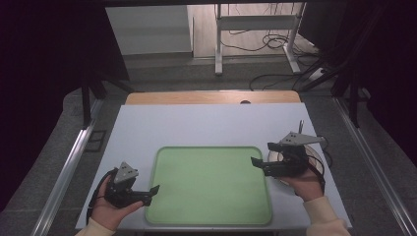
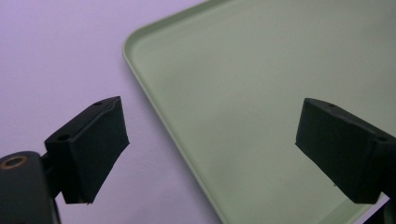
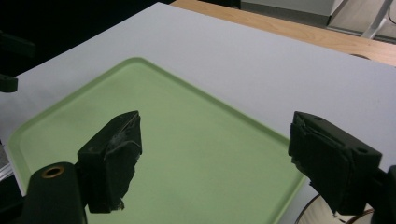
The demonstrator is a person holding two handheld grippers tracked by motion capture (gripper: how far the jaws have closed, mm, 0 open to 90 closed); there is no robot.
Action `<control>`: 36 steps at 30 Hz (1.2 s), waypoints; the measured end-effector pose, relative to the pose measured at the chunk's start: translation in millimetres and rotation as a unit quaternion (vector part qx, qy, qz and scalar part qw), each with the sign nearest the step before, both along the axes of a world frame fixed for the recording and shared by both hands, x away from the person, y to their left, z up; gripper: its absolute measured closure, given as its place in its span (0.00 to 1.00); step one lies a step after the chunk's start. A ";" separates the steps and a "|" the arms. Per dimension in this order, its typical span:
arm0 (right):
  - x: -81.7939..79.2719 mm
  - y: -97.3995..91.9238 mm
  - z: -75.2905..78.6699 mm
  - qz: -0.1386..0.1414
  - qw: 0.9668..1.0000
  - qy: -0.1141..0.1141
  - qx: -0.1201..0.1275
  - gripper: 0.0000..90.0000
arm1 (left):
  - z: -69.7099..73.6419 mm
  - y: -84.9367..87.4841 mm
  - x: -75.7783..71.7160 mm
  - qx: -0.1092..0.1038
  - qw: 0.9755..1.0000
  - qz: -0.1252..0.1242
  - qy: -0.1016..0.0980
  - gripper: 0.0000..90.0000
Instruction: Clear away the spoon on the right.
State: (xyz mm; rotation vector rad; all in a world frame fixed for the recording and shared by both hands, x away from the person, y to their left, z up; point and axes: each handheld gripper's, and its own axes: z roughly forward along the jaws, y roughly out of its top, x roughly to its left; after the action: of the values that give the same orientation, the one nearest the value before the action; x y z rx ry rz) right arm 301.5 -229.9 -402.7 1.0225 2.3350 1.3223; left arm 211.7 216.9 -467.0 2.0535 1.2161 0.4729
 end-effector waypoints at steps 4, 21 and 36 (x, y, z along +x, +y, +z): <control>1.7 2.1 2.0 0.001 1.000 0.003 -0.009 0.19 | 1.1 0.5 -0.6 0.002 1.000 0.000 -0.001 0.10; 20.4 -4.2 16.1 -0.016 1.000 -0.006 -0.013 0.19 | 1.2 0.3 -0.8 0.004 1.000 0.004 -0.001 0.10; 48.1 -14.8 32.8 -0.015 1.000 -0.012 0.002 0.20 | 0.5 0.4 -2.3 0.003 1.000 0.005 -0.004 0.10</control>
State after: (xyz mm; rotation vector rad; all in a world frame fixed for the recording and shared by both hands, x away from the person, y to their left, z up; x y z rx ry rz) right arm 349.6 -244.7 -369.9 1.0344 2.2914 1.3205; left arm 209.3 217.3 -466.5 2.0509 1.2223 0.4895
